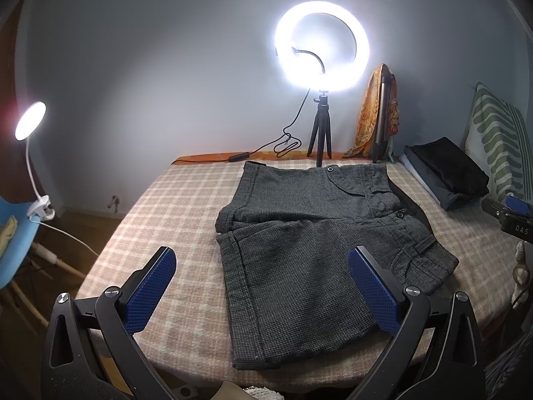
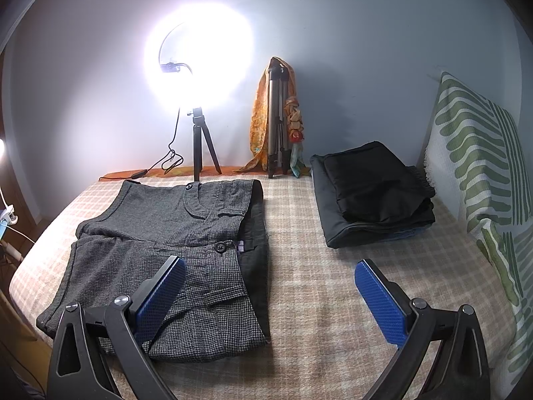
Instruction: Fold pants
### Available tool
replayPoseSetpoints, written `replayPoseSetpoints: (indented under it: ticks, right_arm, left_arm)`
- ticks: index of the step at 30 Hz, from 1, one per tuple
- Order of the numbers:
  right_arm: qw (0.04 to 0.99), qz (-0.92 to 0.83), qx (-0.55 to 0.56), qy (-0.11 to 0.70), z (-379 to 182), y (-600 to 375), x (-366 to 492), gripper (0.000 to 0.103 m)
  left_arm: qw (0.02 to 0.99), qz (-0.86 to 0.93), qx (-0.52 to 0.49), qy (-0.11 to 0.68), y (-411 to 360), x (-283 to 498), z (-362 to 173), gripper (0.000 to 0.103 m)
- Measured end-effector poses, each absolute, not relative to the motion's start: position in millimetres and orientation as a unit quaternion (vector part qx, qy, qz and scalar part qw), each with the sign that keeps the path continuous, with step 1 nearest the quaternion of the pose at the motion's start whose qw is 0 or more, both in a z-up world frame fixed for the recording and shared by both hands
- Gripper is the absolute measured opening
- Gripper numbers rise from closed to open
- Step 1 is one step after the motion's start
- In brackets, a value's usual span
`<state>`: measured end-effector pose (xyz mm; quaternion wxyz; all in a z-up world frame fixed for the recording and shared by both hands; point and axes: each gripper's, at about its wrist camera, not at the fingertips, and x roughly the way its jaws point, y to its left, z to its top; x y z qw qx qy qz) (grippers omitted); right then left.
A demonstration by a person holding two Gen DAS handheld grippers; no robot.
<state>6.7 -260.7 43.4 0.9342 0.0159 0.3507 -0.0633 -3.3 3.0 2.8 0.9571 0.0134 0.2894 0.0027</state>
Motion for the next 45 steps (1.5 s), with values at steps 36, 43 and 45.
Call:
replayPoseSetpoints:
  ticks: [36, 43, 45]
  right_arm:
    - [0.934, -0.062, 0.019, 0.352, 41.3, -257.1, 6.9, 0.103]
    - [0.933, -0.059, 0.018, 0.355, 38.5, -255.3, 6.8, 0.103]
    - [0.933, -0.057, 0.018, 0.356, 38.1, -255.5, 6.7, 0.103]
  left_arm:
    - [0.956, 0.004, 0.017, 0.292, 2.0, -4.4, 1.5, 0.103]
    - [0.956, 0.004, 0.019, 0.294, 1.6, -4.3, 1.2, 0.103]
    - [0.955, 0.004, 0.021, 0.295, 2.2, -3.8, 0.8, 0.103]
